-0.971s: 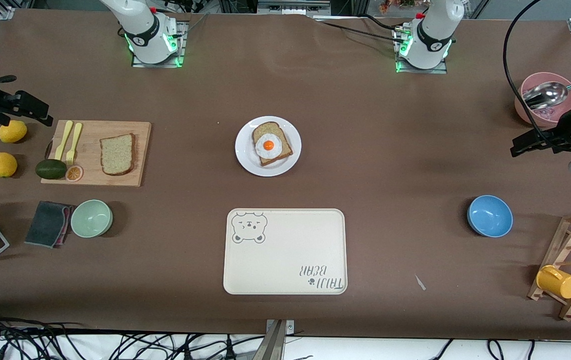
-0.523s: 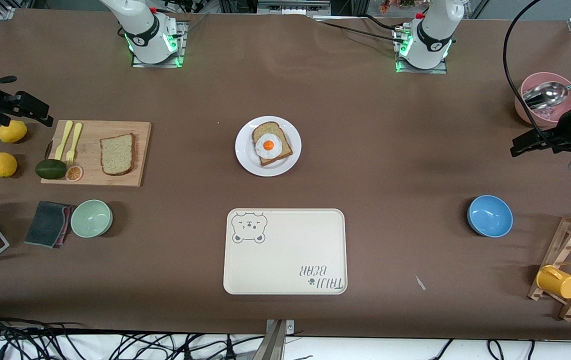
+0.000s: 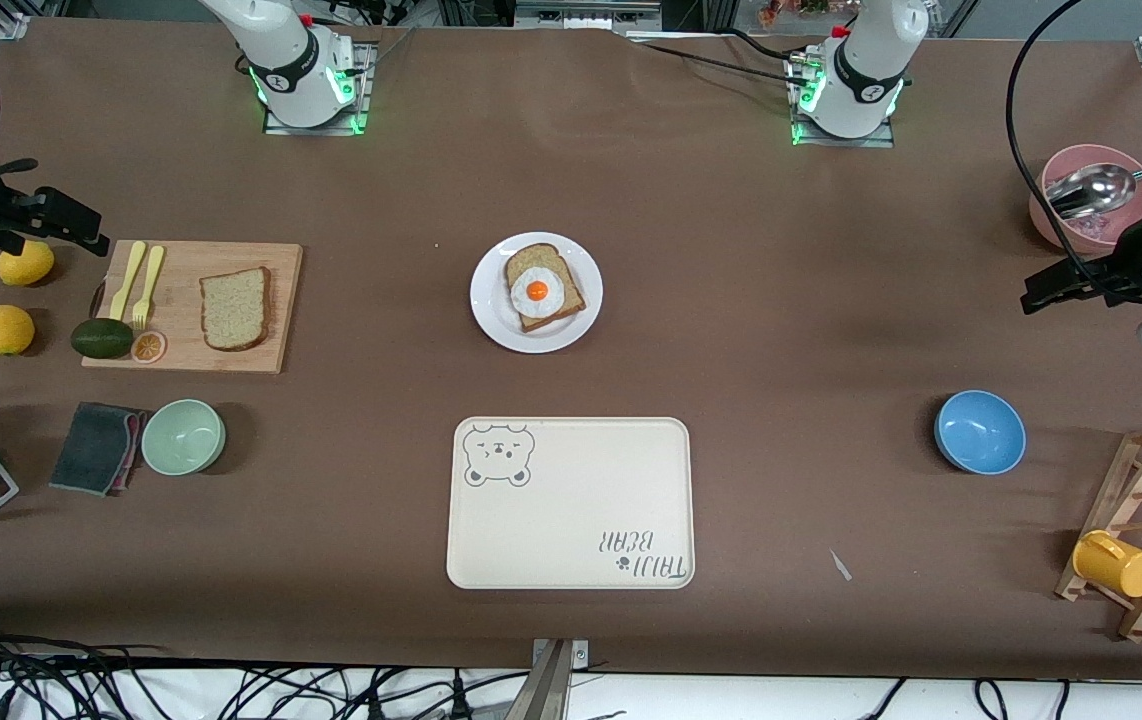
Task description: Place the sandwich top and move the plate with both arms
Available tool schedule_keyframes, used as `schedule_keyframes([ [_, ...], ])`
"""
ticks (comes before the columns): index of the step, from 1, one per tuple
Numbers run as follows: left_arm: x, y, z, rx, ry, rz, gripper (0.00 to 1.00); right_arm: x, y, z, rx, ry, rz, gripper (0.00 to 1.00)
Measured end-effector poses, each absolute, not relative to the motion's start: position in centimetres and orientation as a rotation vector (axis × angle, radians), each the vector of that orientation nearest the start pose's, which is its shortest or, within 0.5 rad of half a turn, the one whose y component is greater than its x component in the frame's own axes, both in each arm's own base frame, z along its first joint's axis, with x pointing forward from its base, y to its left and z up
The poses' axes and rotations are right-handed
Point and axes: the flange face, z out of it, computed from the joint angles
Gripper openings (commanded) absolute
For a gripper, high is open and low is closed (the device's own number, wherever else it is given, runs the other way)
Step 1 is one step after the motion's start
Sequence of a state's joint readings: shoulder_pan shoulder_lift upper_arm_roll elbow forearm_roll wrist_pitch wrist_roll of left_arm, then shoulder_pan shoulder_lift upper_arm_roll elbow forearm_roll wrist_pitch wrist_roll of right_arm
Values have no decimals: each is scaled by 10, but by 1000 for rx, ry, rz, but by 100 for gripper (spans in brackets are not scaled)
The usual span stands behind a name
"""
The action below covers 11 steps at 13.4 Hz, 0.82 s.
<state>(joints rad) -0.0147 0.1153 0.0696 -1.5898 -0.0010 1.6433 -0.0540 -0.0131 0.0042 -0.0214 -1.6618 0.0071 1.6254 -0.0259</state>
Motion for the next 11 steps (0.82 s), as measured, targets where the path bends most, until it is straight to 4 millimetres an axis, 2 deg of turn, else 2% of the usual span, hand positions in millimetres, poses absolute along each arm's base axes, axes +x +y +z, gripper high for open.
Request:
schedule_keyframes([
  [6,590,30,556,-3128,-171,97,100,559,-21,579,-3132,70,84,100],
  [9,590,30,556,-3128,-171,97,100,563,-23,549,-3125,69,209,99],
  [11,590,30,556,-3128,-172,98,100,579,-24,519,-3130,68,174,100],
])
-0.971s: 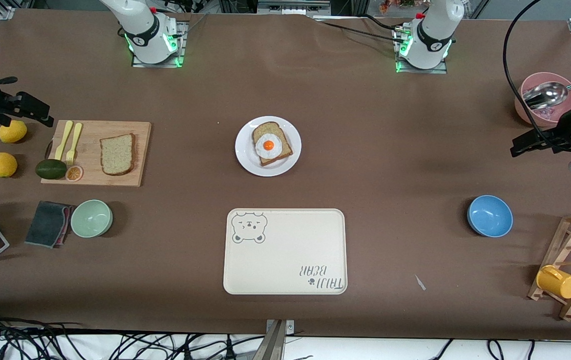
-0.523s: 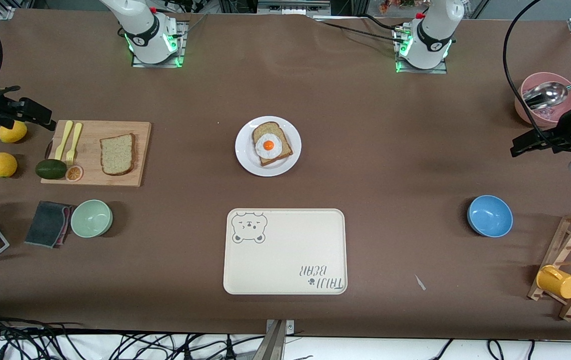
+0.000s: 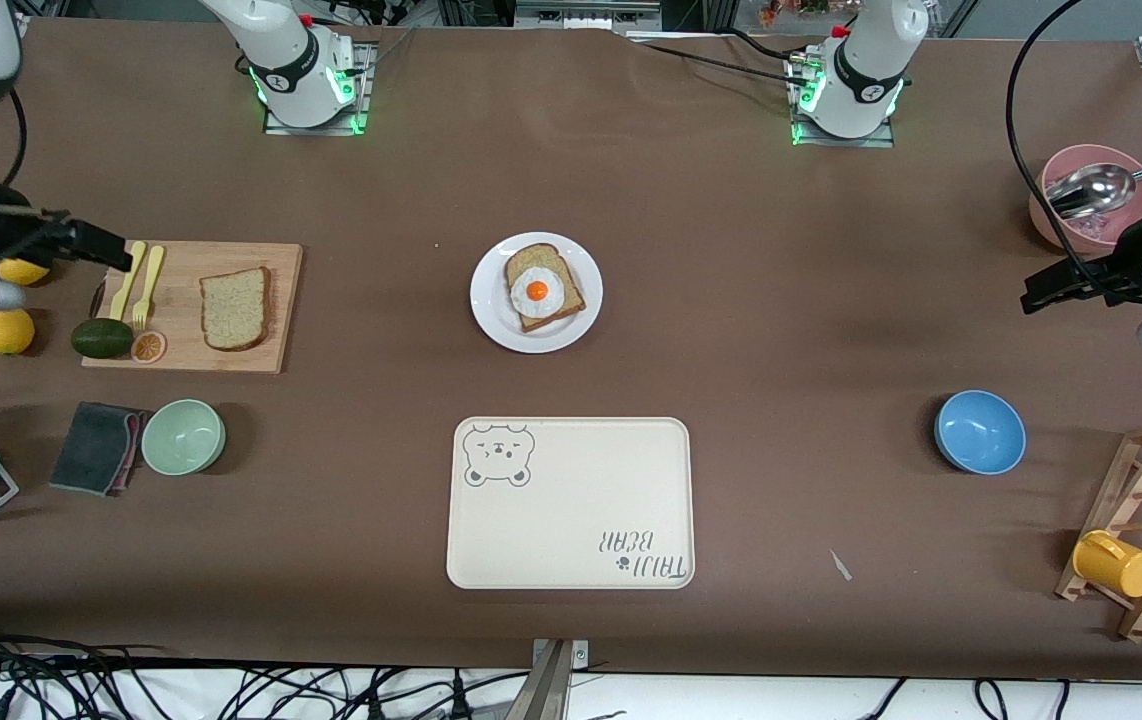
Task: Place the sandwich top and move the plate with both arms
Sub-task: 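Reach the right gripper down to the bread slice on the cutting board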
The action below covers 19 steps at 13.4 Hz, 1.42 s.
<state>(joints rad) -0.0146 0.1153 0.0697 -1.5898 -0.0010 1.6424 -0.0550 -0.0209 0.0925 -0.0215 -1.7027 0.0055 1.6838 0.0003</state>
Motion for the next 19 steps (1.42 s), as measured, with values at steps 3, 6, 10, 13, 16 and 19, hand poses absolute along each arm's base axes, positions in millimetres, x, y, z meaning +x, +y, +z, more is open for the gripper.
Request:
schedule_keyframes([
  [3,590,30,556,-3128,-173,98,100,593,-16,455,-3199,67,146,99],
  [6,590,30,556,-3128,-173,98,100,587,6,398,-3295,115,122,99],
  [10,590,30,555,-3128,-174,99,100,558,18,316,-3286,163,25,99],
  [13,591,30,555,-3128,-174,101,100,541,20,266,-3276,198,51,99],
  [16,591,30,553,-3128,-175,105,100,539,22,232,-3273,236,79,95],
  [19,592,30,550,-3127,-175,114,100,534,31,207,-3354,261,92,90],
])
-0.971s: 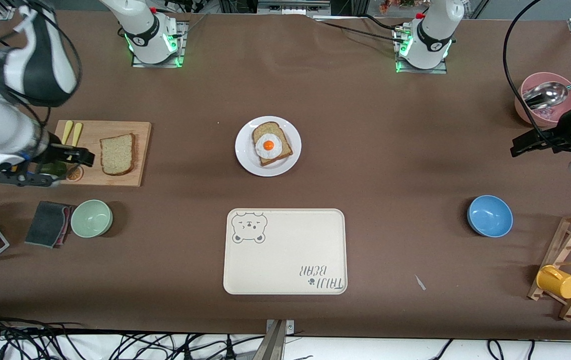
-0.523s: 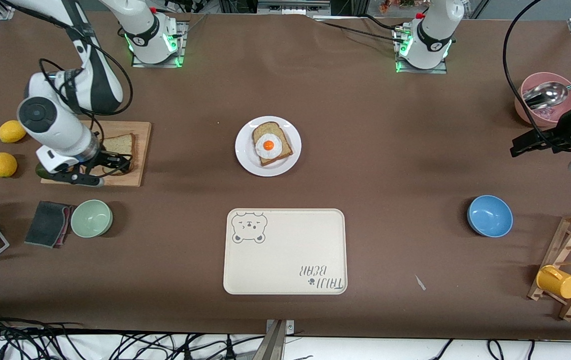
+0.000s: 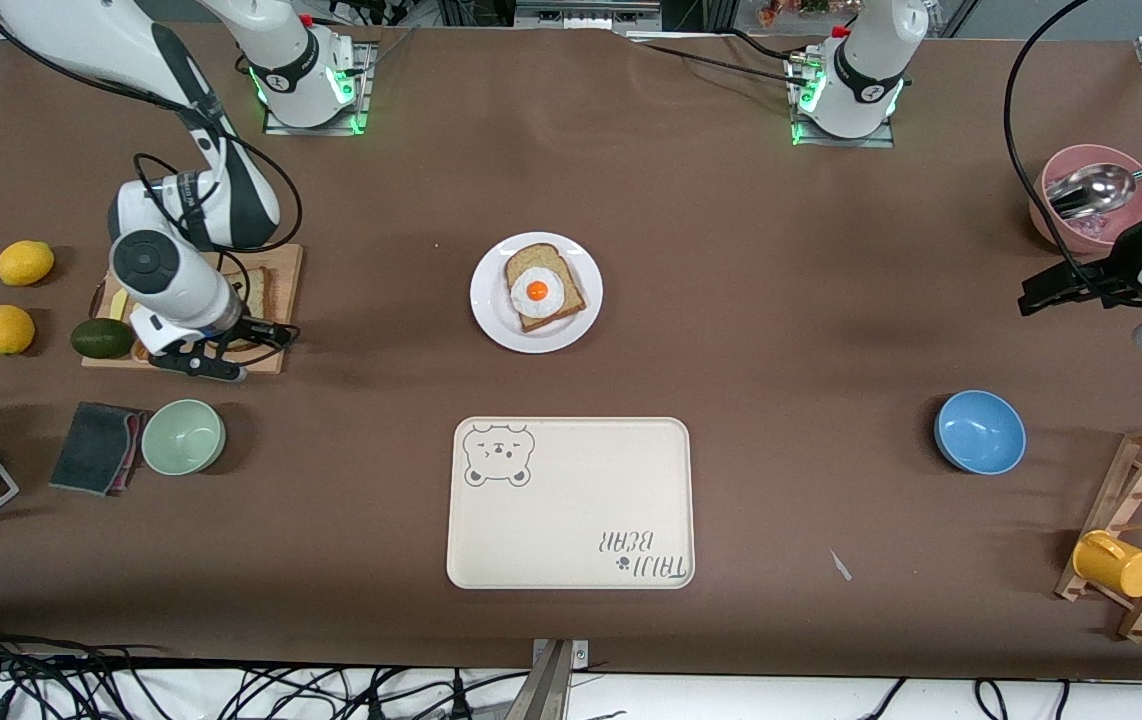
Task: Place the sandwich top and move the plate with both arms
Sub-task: 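Reach the right gripper down to the bread slice on the cutting board, then close the right gripper on the bread slice edge and lift it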
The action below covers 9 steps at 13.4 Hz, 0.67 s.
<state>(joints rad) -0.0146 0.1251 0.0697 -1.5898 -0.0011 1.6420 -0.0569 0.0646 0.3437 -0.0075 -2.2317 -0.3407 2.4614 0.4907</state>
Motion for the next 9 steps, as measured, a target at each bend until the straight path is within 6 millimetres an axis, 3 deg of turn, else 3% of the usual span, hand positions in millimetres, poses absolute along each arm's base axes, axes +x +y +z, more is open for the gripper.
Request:
schedule_keyframes([
  [2,593,30,549,-3127,-175,116,100,531,33,196,-3399,280,92,74],
  [7,593,30,549,-3127,-175,116,100,527,31,190,-3420,322,152,11],
  [9,593,30,549,-3127,-174,116,100,527,32,192,-3429,339,179,1],
])
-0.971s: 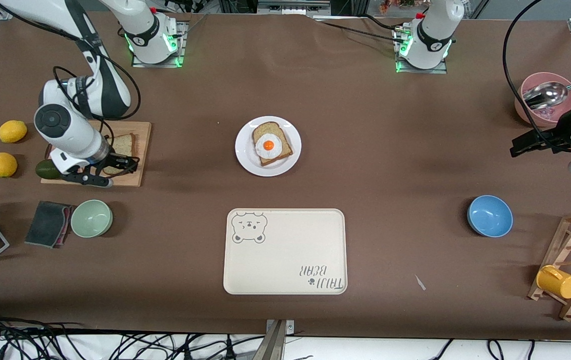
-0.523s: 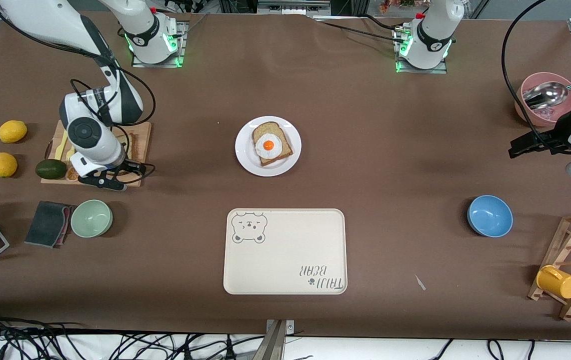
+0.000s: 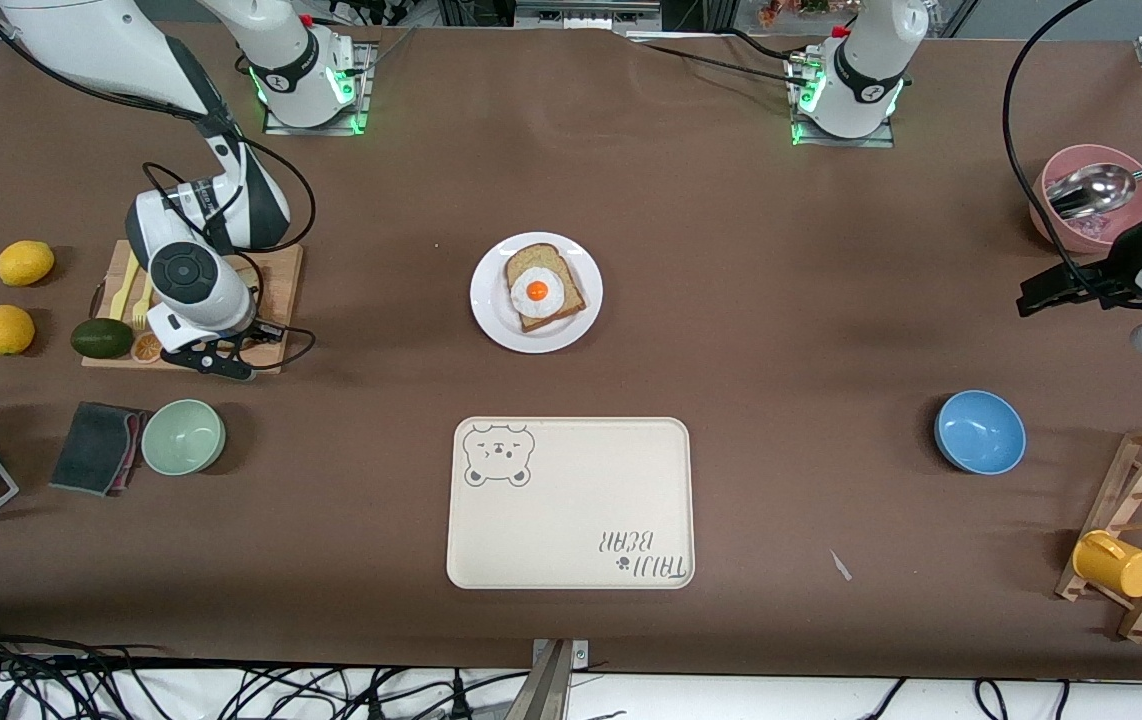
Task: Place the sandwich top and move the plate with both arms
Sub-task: 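Close the right gripper on the bread slice edge and lift it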
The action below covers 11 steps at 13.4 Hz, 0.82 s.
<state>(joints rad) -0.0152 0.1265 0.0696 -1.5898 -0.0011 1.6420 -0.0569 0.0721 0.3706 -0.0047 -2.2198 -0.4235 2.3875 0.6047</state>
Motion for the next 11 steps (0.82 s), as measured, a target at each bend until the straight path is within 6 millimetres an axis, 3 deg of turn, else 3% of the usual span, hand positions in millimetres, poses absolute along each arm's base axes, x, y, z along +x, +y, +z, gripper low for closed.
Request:
schedule_keyframes([
  [6,593,28,549,-3127,-170,117,100,533,26,201,-3460,381,254,0],
  [8,593,28,549,-3127,-168,117,100,546,29,217,-3484,396,295,0],
  [11,593,27,549,-3127,-167,117,100,571,65,262,-3528,380,347,0],
])
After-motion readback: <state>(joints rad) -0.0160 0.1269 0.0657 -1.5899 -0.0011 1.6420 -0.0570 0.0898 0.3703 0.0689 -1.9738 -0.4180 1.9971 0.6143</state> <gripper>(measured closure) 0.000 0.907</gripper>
